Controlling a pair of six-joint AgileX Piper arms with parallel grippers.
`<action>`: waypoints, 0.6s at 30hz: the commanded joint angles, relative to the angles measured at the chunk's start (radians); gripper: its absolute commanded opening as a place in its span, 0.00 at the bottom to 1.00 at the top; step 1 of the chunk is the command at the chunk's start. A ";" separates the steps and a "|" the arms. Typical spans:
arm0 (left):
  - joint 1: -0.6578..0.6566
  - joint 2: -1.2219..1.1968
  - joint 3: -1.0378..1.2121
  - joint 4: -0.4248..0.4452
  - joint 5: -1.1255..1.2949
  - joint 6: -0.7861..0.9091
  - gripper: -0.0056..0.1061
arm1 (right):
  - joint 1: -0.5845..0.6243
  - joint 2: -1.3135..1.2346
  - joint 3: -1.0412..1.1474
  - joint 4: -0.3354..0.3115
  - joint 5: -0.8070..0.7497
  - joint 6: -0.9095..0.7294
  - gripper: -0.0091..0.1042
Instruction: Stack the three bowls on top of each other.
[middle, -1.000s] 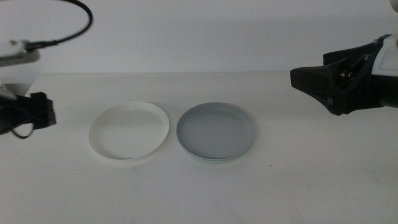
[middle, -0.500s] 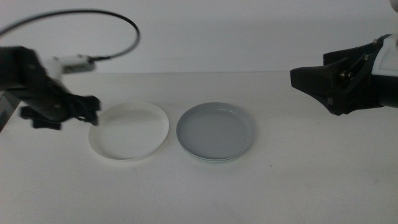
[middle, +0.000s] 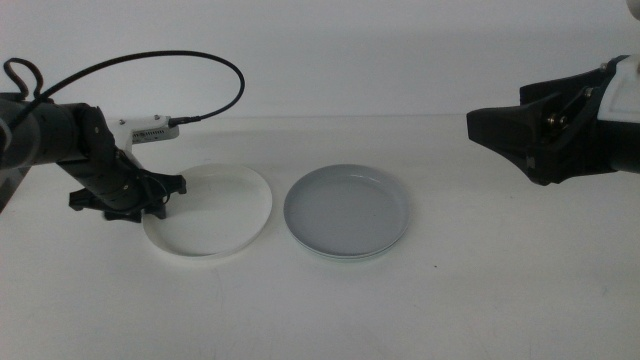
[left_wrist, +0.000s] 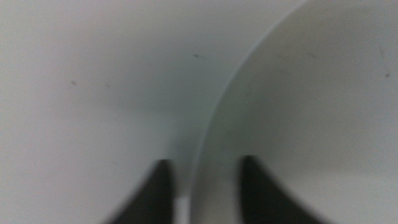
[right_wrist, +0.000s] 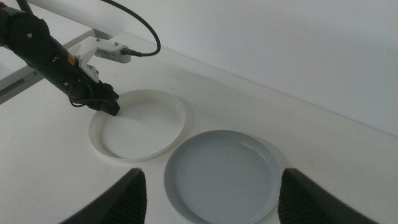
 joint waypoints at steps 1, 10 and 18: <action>-0.004 -0.045 -0.023 -0.027 0.014 -0.007 0.08 | 0.000 -0.018 -0.022 0.016 -0.058 -0.012 0.55; -0.056 -0.334 -0.049 -0.054 0.073 -0.006 0.05 | 0.000 -0.018 -0.022 0.016 -0.059 -0.012 0.55; -0.267 -0.321 -0.088 -0.094 0.017 -0.013 0.05 | 0.000 -0.018 -0.022 0.016 -0.058 -0.012 0.55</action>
